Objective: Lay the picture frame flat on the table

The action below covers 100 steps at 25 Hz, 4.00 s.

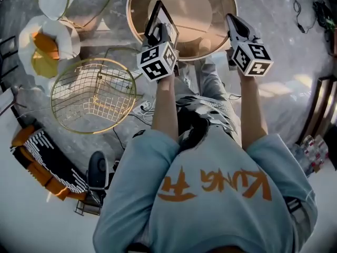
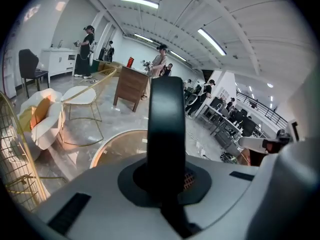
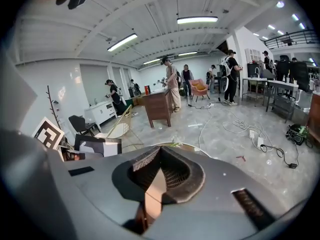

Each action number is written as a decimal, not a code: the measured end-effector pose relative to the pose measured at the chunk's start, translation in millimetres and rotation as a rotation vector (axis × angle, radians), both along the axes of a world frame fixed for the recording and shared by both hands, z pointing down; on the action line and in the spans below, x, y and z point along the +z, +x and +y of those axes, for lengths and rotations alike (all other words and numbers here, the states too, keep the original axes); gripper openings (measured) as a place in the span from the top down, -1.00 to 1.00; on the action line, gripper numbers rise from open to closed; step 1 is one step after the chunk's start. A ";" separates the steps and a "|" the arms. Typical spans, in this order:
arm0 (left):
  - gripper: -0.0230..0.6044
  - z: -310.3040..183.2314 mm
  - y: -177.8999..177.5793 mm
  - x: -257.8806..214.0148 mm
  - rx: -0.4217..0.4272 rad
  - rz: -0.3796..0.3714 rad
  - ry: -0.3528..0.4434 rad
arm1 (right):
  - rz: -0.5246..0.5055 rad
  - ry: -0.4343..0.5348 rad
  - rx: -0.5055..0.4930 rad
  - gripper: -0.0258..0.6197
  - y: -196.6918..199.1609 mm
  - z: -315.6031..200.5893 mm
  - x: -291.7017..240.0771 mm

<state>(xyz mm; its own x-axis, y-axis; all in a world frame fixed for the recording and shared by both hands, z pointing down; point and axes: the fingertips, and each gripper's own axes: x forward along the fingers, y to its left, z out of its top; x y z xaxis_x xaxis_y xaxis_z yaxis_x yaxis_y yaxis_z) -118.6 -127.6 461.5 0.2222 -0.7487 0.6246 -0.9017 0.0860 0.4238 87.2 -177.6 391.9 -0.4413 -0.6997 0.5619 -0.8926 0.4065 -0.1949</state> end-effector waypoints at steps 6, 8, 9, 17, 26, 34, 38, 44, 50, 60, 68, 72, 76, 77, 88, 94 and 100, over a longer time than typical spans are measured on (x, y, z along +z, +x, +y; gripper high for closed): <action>0.84 2.3 23.9 16.5 0.059 0.016 -0.028 | -0.007 -0.068 0.033 0.92 18.0 14.6 32.5; 0.84 2.1 28.2 26.9 0.072 0.017 -0.040 | -0.010 -0.085 0.027 0.92 16.9 17.7 44.9; 0.84 1.4 30.6 33.1 0.081 0.017 -0.048 | -0.012 -0.094 0.023 0.93 16.3 18.6 52.0; 0.84 -16.1 58.3 64.8 0.165 -0.010 -0.068 | -0.012 -0.164 0.015 0.92 28.0 19.0 98.4; 0.84 -35.9 73.3 105.9 0.203 0.017 -0.081 | 0.020 -0.209 -0.011 0.92 31.6 13.1 146.3; 0.84 -48.9 80.5 146.7 0.213 0.045 -0.088 | 0.043 -0.248 -0.048 0.93 25.2 9.6 192.8; 0.84 -54.4 87.3 156.8 0.223 0.063 -0.079 | 0.052 -0.257 -0.052 0.92 26.1 6.1 209.9; 0.84 -62.9 97.4 172.7 0.194 0.168 -0.054 | 0.066 -0.246 -0.060 0.93 31.3 -5.5 228.8; 0.84 -80.0 103.6 184.6 0.206 0.243 -0.016 | 0.065 -0.226 -0.066 0.92 34.6 -18.3 247.5; 0.77 -94.2 123.1 208.6 0.275 0.230 -0.080 | 0.001 -0.174 0.001 0.92 58.0 -30.4 258.3; 0.58 -103.6 107.9 234.7 0.301 0.114 -0.207 | -0.027 -0.147 0.033 0.93 68.6 -37.7 266.1; 0.48 -97.6 113.2 246.7 0.345 0.080 -0.265 | -0.045 -0.143 0.059 0.92 75.5 -36.8 267.5; 0.32 -90.0 119.6 253.7 0.369 0.028 -0.295 | -0.052 -0.144 0.064 0.93 77.3 -34.7 270.6; 0.28 -87.8 120.5 255.0 0.377 0.013 -0.300 | -0.054 -0.145 0.067 0.92 77.4 -33.9 271.6; -0.08 -70.5 108.4 266.1 0.383 -0.058 -0.337 | -0.072 -0.153 0.070 0.92 70.3 -24.9 277.0; -0.20 -65.9 103.4 271.2 0.375 -0.074 -0.354 | -0.071 -0.156 0.071 0.92 69.3 -24.8 280.4; -0.25 -49.2 99.1 276.9 0.382 -0.003 -0.421 | -0.073 -0.156 0.056 0.92 56.9 -28.4 277.1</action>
<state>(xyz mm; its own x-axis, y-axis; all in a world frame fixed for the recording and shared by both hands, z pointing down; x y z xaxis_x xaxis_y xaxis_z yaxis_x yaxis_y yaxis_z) -19.5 -176.8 738.4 0.4265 -0.3017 0.8527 -0.9029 -0.0860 0.4212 144.1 -206.0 669.0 -0.4472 -0.6315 0.6334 -0.8944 0.3160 -0.3164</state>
